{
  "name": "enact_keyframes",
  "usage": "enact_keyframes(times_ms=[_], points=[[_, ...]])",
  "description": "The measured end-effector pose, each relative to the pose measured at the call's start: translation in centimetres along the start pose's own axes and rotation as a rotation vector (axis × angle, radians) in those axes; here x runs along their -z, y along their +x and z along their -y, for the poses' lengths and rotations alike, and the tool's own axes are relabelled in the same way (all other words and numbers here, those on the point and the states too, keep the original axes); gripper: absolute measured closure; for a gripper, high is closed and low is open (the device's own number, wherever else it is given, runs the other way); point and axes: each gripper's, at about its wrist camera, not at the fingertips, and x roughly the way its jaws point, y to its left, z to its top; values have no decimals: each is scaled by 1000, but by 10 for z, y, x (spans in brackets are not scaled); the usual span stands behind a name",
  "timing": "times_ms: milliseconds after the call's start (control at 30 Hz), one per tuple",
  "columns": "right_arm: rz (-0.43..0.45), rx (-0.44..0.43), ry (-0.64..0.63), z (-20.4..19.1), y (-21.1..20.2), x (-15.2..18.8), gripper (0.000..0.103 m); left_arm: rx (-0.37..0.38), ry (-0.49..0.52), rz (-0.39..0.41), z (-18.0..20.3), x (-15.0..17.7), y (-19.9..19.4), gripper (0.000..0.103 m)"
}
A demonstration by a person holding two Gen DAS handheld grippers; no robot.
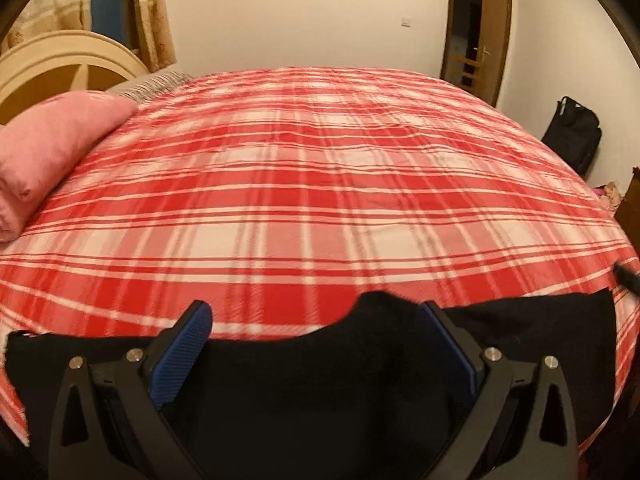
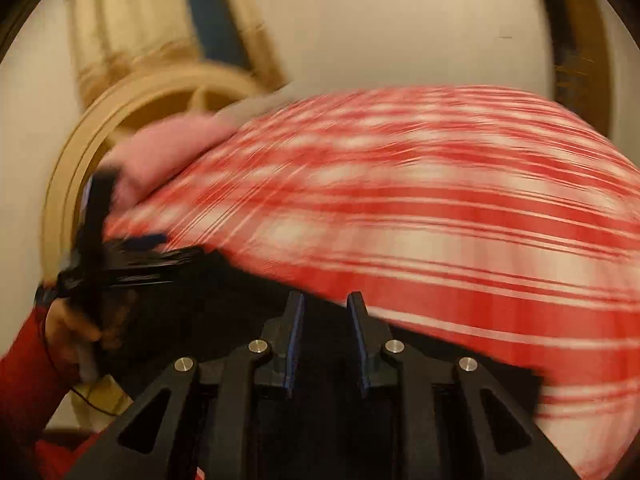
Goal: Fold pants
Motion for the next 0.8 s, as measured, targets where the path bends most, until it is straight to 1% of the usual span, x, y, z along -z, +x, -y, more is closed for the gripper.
enact_keyframes(times_ms=[67, 100, 133, 167, 200, 233, 267, 333, 367, 467, 533, 600, 633, 700, 733, 767, 800], points=[[-36, -43, -50, -20, 29, -4, 79, -46, 31, -26, 9, 1, 11, 0], [-77, -58, -65, -28, 49, -6, 79, -81, 61, -39, 13, 4, 19, 0], [-123, -54, -70, -30, 66, -6, 79, -118, 88, -50, 16, 5, 26, 0], [-169, -27, -72, -32, 85, -3, 79, -180, 123, -63, 18, 7, 35, 0], [-179, -8, -67, -31, 99, 0, 79, -189, 126, -65, 16, 7, 39, 0], [-141, -7, -61, -29, 104, 0, 79, -177, 108, -66, 11, 6, 43, 0], [-126, -14, -50, -26, 108, -1, 79, -174, 81, -73, 6, 4, 47, 0], [-112, -37, 10, -16, 112, -5, 80, -165, 36, -83, -2, 1, 50, 0], [-107, -40, 30, -14, 113, -5, 80, -146, 4, -87, -7, -1, 51, 0], [-99, -32, 33, -15, 112, -4, 80, -77, -63, -92, -18, -3, 48, 0], [-90, -30, 26, -16, 114, -5, 80, -57, -97, -71, -23, -5, 38, 1], [-73, -43, 31, -15, 109, -6, 79, -88, -126, -10, -34, -9, 14, 0], [-51, -51, 45, -13, 102, -7, 79, -90, -132, 7, -39, -10, 7, 0], [65, -65, 84, -10, 72, -9, 79, -111, -155, 65, -59, -7, -22, 0], [113, -72, 98, -10, 60, -10, 79, -141, -165, 90, -71, -3, -37, 0], [141, -69, 105, -12, 48, -12, 79, -177, -174, 107, -83, 2, -48, 0], [147, -72, 97, -17, 41, -14, 79, -210, -181, 119, -92, 8, -57, 0]])
